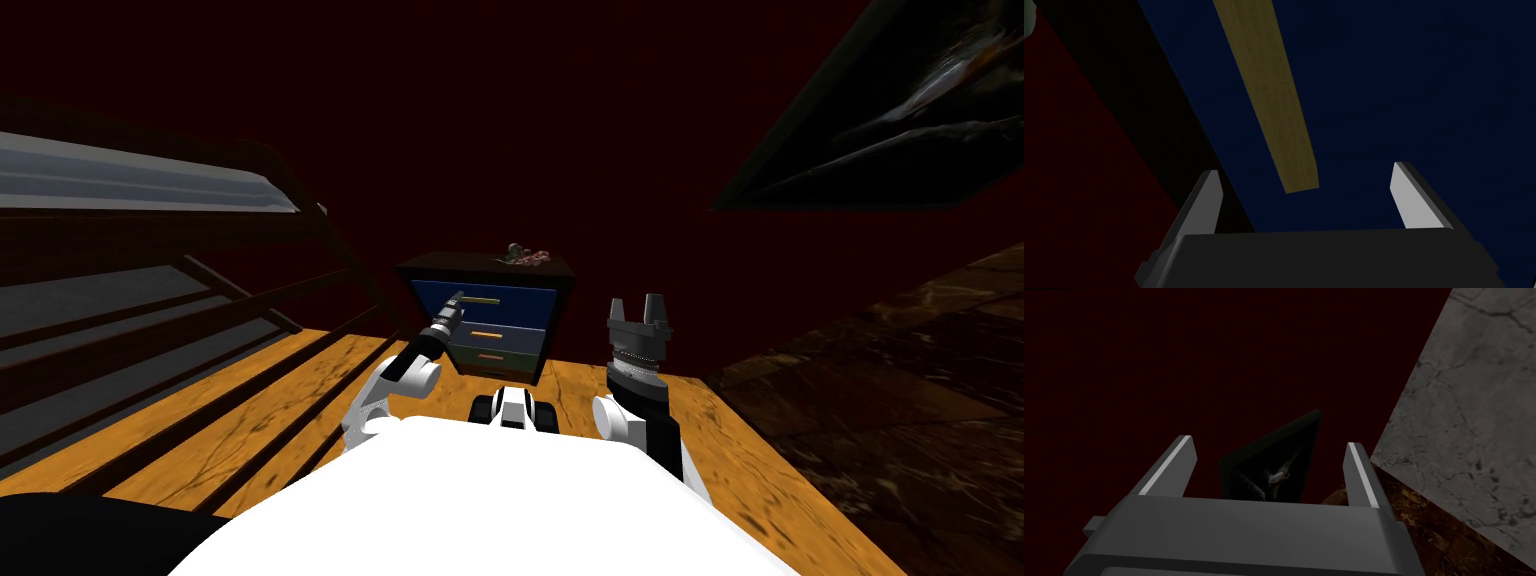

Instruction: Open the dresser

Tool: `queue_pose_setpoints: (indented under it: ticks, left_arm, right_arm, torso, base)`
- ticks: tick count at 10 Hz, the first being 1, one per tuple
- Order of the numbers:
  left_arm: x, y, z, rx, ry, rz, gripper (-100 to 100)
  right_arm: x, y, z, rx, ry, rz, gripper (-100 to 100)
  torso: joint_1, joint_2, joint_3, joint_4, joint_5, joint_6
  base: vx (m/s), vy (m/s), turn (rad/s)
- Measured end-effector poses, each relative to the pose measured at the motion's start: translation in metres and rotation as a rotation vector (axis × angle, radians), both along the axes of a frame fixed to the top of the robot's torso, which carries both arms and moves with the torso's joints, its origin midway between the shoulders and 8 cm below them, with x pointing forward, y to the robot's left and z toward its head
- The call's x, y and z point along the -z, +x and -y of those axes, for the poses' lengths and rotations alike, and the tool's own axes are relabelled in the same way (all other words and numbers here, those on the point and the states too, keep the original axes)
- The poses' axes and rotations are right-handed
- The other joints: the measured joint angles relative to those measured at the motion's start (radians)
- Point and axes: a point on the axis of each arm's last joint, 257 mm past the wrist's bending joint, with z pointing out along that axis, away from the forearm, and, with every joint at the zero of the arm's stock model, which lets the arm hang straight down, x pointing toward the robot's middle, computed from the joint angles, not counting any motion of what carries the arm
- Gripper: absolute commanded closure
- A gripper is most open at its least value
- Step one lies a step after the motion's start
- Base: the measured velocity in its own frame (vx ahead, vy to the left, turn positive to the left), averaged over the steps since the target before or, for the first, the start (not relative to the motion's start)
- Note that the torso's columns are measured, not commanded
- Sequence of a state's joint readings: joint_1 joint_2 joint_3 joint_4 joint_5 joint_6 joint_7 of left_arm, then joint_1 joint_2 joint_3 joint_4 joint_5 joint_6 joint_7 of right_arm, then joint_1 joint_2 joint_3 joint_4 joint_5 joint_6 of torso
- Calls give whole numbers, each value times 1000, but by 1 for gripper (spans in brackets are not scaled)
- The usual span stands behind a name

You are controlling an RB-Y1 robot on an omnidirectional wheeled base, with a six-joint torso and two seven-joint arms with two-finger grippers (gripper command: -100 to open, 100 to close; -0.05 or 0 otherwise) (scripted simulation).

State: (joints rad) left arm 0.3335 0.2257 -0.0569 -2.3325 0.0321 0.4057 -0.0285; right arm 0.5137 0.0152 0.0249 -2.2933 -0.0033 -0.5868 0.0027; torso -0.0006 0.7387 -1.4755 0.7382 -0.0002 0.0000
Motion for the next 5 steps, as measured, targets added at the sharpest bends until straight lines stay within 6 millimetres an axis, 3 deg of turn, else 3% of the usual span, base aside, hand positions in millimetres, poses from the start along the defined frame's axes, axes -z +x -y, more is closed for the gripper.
queue_pose_setpoints:
  ticks: [5]
  left_arm:
    - [25,11,-30,11,-10,-25,-100]
  right_arm:
    - [0,0,0,0,0,0,0]
  torso:
    - [0,-1,0,0,0,0]
  base:
    - [-40,-97,-68]
